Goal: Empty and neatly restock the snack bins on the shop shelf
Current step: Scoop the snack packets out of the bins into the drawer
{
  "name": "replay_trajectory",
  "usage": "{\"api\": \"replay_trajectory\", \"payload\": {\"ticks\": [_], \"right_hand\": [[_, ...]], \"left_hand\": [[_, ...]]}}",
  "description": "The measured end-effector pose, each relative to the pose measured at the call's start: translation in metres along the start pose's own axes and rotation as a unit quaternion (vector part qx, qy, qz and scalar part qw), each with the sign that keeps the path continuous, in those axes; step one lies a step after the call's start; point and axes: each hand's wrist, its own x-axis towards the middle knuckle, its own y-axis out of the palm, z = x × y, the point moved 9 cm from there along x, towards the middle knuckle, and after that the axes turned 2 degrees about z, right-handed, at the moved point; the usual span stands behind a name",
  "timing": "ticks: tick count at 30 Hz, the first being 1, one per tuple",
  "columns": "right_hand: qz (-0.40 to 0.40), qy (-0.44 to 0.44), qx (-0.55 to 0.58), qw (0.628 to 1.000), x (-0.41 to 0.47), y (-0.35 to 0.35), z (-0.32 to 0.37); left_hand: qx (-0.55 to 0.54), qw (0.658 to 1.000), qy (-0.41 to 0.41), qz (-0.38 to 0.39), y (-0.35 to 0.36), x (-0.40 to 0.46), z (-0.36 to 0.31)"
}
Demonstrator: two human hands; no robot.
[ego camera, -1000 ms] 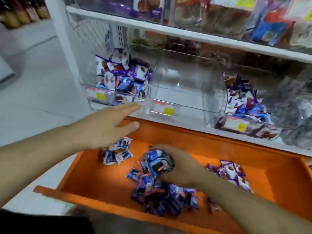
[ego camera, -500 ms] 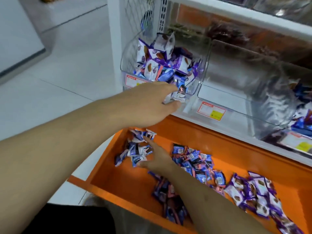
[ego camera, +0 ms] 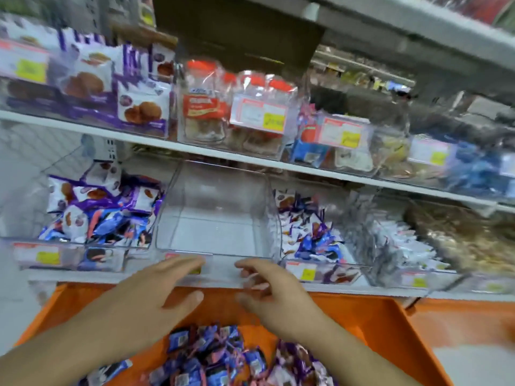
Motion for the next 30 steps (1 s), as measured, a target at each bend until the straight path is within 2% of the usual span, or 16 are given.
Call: {"api": "replay_trajectory", "payload": {"ticks": [2, 4, 5, 7, 10, 16, 21, 26, 30], "right_hand": [[-0.071, -0.002, 0.034, 0.997, -0.003, -0.046, -0.007], [-0.13, 0.003, 0.057, 0.99, -0.003, -0.081, -0.019], [-0.152, 0.01, 0.055, 0.987, -0.003, -0.095, -0.026], [-0.192, 0.018, 0.023, 0.981, 0.002, -0.119, -0.046], [-0.233, 0.031, -0.044, 0.971, 0.019, -0.152, -0.074], [-0.195, 0.065, -0.125, 0.971, 0.116, -0.197, -0.136], [-0.163, 0.114, -0.094, 0.975, 0.189, -0.202, -0.182], [-0.18, 0.072, -0.149, 0.97, 0.208, -0.189, -0.171], [-0.201, 0.093, -0.122, 0.968, 0.207, -0.184, -0.167]], "left_hand": [[0.031, 0.999, -0.027, -0.033, -0.044, 0.014, -0.072], [0.033, 0.998, -0.023, -0.044, -0.054, 0.034, -0.121], [0.003, 0.998, -0.036, -0.044, -0.045, 0.045, -0.128], [-0.007, 0.997, -0.011, -0.072, -0.035, 0.076, -0.143], [0.011, 0.995, 0.009, -0.097, -0.033, 0.124, -0.163], [0.056, 0.994, 0.002, -0.094, -0.011, 0.178, -0.147], [-0.009, 0.99, 0.03, -0.134, -0.004, 0.189, -0.129], [0.002, 0.992, 0.017, -0.129, -0.003, 0.189, -0.128], [0.021, 0.996, -0.045, -0.07, -0.004, 0.18, -0.14]]}}
